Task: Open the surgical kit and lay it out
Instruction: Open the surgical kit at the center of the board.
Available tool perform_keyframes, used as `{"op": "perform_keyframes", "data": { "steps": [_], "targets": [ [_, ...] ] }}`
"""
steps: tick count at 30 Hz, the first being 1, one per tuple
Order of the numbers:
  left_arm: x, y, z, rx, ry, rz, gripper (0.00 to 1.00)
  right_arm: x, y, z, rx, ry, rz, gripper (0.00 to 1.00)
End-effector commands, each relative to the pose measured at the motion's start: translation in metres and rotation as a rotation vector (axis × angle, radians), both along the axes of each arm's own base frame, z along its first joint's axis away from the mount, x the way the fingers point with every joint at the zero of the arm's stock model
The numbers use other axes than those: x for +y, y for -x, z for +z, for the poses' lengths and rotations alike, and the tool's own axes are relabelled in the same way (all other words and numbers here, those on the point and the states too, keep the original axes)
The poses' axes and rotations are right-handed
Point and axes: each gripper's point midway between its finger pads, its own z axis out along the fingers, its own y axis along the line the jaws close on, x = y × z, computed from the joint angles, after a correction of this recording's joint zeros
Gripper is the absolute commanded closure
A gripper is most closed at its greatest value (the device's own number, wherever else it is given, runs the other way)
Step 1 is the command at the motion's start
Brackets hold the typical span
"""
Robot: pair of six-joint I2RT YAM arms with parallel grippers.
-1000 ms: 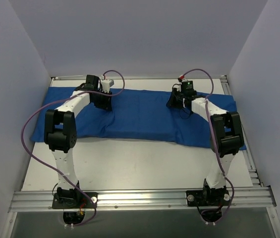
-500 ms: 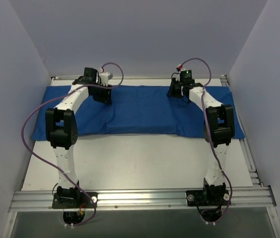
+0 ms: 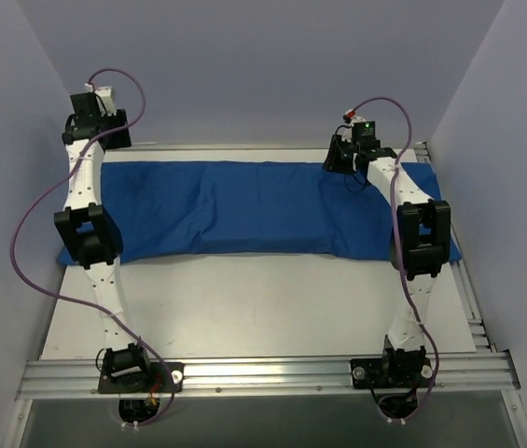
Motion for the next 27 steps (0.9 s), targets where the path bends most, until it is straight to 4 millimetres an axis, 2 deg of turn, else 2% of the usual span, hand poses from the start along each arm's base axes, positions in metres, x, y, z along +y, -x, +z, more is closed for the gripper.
{"op": "perform_keyframes", "data": {
  "steps": [1,7,11,14,16,19,21,22,27],
  "targets": [
    [0.049,-0.012,-0.057,0.102,-0.132,0.282,0.34,-0.011,-0.003,0.038,-0.065,0.0,-0.02,0.7],
    [0.1,-0.016,-0.083,0.098,-0.209,0.476,0.27,-0.011,0.002,0.02,-0.027,0.008,-0.022,0.71],
    [0.132,-0.008,-0.087,0.092,-0.19,0.573,0.28,-0.013,0.005,0.017,-0.02,0.013,-0.026,0.71],
    [0.147,-0.006,-0.088,0.085,-0.143,0.578,0.3,-0.012,0.006,0.011,-0.007,0.008,-0.032,0.72],
    [0.147,-0.008,-0.088,0.077,-0.1,0.553,0.31,-0.012,0.007,0.006,0.002,0.006,-0.035,0.72],
    [0.159,-0.011,-0.093,0.057,-0.063,0.548,0.32,-0.011,0.007,0.0,0.012,0.001,-0.041,0.72],
    [0.168,-0.013,-0.093,0.038,-0.035,0.553,0.32,-0.019,0.006,-0.004,0.019,0.011,-0.065,0.72],
    [0.164,-0.018,-0.104,0.04,-0.007,0.522,0.33,-0.021,0.006,-0.006,0.022,0.011,-0.075,0.72],
    [0.159,-0.034,-0.111,0.001,0.023,0.481,0.32,-0.034,0.003,-0.007,0.022,0.014,-0.109,0.71]
  ]
}}
